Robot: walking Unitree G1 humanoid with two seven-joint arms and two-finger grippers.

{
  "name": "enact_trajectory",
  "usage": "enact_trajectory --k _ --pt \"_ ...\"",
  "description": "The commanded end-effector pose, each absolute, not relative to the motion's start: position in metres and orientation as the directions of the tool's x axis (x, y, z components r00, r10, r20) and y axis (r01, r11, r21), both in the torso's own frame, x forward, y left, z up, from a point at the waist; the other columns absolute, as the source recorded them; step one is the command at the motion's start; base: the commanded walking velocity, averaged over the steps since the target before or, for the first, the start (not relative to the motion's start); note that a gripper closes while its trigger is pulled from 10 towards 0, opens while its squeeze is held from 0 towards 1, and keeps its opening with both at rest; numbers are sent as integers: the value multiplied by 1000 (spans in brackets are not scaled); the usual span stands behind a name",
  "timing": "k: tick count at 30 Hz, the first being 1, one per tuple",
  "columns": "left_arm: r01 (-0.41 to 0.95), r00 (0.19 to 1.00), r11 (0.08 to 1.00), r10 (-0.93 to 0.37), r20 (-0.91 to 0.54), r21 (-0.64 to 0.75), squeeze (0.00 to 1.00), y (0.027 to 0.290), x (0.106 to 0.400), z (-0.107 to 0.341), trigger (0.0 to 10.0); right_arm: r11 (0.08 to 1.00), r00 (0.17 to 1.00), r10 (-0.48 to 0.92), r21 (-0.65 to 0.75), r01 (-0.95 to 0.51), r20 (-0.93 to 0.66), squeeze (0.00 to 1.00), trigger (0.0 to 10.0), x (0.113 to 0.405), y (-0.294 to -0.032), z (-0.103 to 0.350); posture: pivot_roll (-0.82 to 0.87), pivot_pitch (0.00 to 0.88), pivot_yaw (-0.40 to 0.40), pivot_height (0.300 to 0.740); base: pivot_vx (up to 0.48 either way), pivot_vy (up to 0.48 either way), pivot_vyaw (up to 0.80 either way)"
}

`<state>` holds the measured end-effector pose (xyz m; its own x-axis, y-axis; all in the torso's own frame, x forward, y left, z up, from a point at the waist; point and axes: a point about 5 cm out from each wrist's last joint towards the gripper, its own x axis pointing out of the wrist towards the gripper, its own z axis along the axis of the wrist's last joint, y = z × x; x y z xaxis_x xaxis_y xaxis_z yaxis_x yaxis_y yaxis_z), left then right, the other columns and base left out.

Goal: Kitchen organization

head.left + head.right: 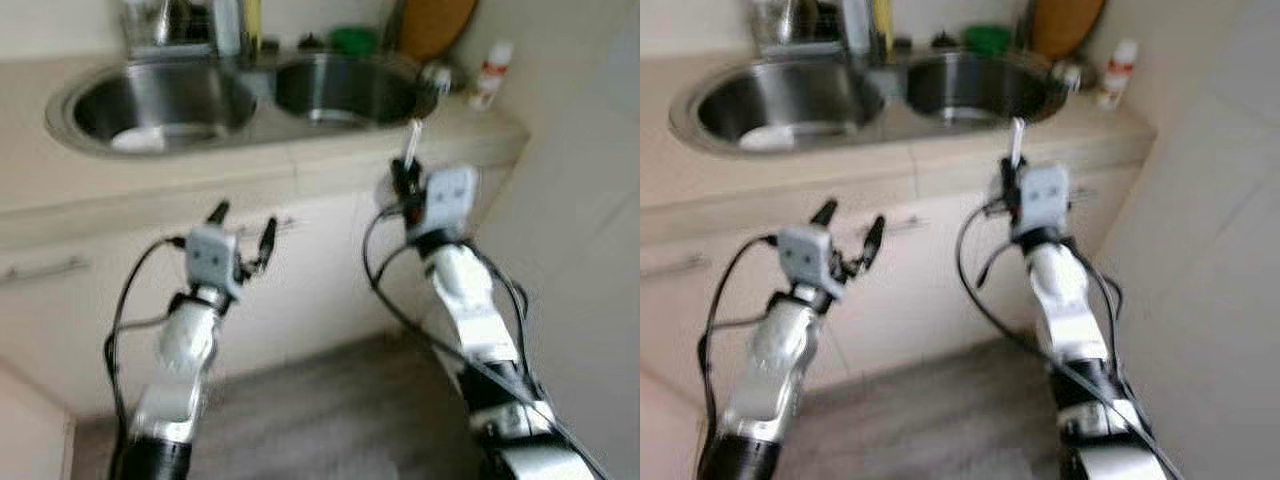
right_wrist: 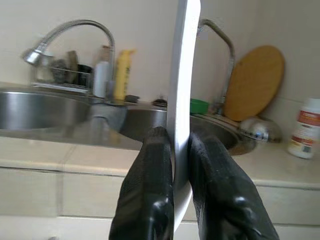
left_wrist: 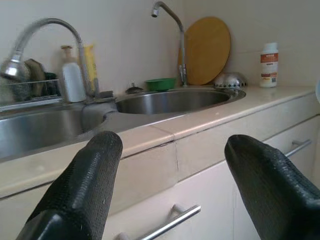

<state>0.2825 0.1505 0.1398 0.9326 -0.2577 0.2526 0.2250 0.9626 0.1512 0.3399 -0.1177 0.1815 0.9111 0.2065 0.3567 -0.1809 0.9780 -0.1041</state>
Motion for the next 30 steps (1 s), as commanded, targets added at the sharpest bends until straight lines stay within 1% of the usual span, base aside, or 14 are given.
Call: enact_trajectory --k 1,6,11,14,30 --pt "258 919 953 -293 264 157 0 140 283 143 10000 985 914 166 -102 -138 370 0 0 341 -130 184 14 0 -73 740 266 0 0" --pt "259 919 953 -294 263 157 0 139 283 142 10000 986 913 161 -102 -132 376 0 0 341 -131 185 14 0 -73 740 266 0 0" --pt "260 918 953 -295 264 157 0 139 283 142 10000 986 912 159 -112 -126 378 0 0 342 -131 186 13 0 -73 740 266 0 748" --pt "260 918 953 -295 265 157 0 138 283 143 10000 988 912 152 -93 -125 380 0 0 342 -130 186 13 0 -73 740 266 0 800" --pt "263 917 952 -297 267 157 0 137 283 143 10000 990 901 139 -91 -111 411 0 0 343 -131 192 12 0 -72 740 267 0 413"
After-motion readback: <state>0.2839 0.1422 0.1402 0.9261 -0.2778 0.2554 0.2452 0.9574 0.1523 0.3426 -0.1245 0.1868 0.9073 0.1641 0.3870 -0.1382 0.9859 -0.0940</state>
